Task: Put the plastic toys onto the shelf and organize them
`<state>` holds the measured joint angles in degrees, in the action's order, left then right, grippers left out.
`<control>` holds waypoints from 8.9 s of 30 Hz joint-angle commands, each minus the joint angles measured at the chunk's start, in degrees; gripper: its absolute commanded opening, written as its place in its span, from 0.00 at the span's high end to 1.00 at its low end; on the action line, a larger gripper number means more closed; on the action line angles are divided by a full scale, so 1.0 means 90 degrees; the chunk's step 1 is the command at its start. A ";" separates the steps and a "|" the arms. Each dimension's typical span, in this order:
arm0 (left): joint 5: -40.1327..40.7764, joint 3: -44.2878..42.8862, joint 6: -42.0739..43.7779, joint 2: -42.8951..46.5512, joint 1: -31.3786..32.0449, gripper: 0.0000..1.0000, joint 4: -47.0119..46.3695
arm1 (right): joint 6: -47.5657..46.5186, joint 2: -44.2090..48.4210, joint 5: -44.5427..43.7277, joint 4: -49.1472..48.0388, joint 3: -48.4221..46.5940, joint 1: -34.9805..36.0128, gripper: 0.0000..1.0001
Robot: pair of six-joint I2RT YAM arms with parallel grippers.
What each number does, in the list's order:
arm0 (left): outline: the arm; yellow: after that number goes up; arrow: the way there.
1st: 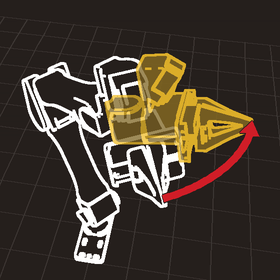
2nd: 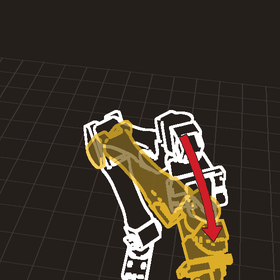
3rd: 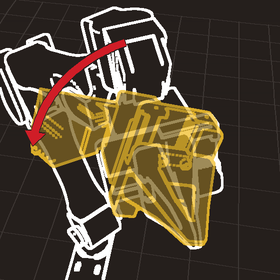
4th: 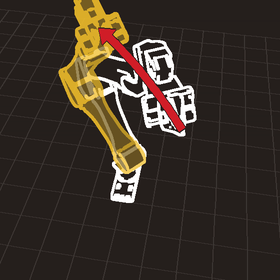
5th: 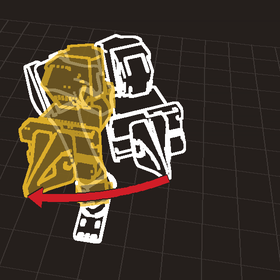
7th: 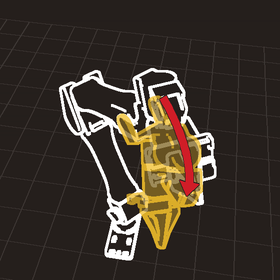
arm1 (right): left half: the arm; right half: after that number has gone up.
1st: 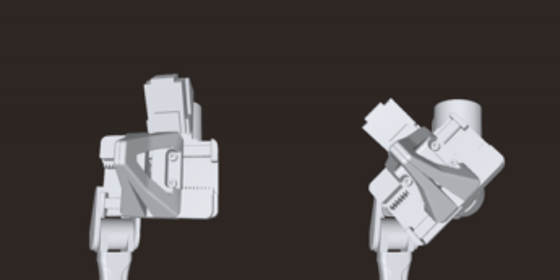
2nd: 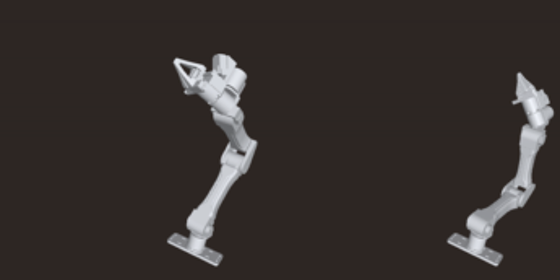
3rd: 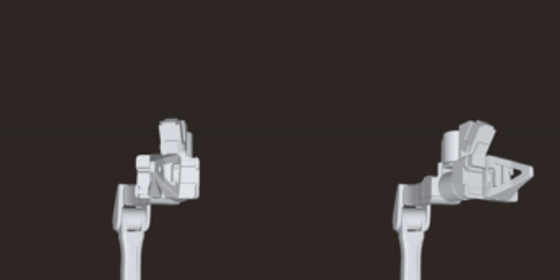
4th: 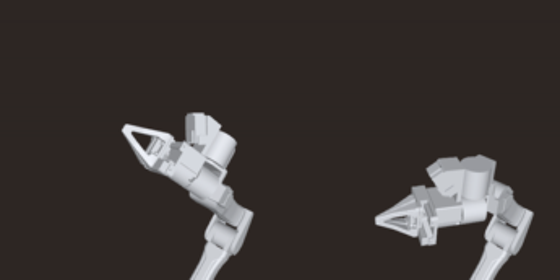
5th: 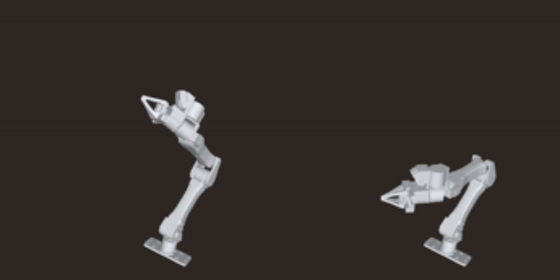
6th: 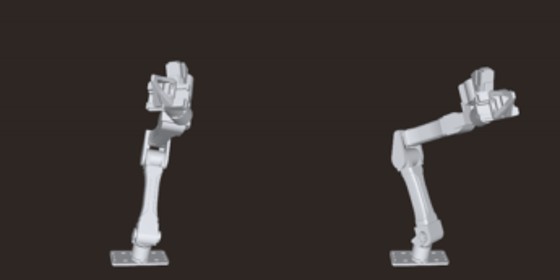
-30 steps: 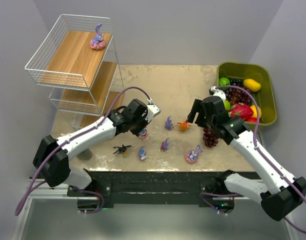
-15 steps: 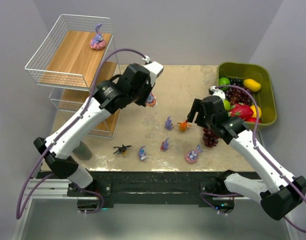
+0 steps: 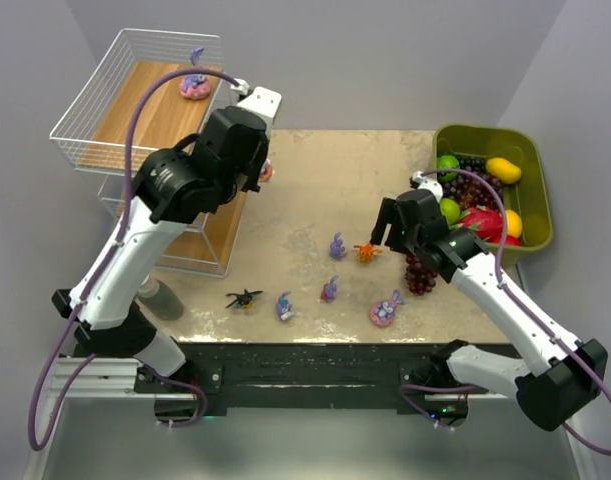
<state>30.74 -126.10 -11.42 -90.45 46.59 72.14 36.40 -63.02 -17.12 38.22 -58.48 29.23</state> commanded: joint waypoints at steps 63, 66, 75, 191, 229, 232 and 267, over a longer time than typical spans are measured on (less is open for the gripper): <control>-0.0906 -0.0315 -0.0167 0.1681 0.0009 1.00 -0.0164 | -0.6418 -0.2782 0.2176 -0.4169 -0.4615 0.3099 0.12; -0.0935 -0.0315 -0.0157 0.1681 0.0009 1.00 -0.0164 | -0.6360 -0.2821 0.2215 -0.4061 -0.4665 0.3090 0.14; -0.0945 -0.0295 -0.0186 0.1681 0.0009 1.00 -0.0135 | -0.6154 -0.2988 0.2196 -0.4080 -0.4850 0.3100 0.44; 0.3244 0.2537 -0.1514 0.4582 0.0009 0.00 -0.0877 | -0.1544 -0.7734 0.3025 -0.6395 -0.9723 0.2416 0.43; 0.3147 0.2517 -0.1290 0.4591 0.0009 0.01 -0.1042 | -0.1945 -0.6953 0.3065 -0.6131 -0.9177 0.2416 0.24; 0.3108 0.2517 -0.1222 0.4562 0.0009 0.00 -0.1091 | -0.1965 -0.6767 0.3045 -0.6151 -0.8923 0.2426 0.22; -0.1480 0.5569 -0.1182 0.4142 0.0009 0.07 -0.2457 | -0.1799 -0.1202 0.1288 -0.3280 -0.0946 0.2357 0.23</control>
<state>31.20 -84.49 -20.53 -52.12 46.59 55.55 17.17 -77.56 -3.01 6.90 -71.44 50.57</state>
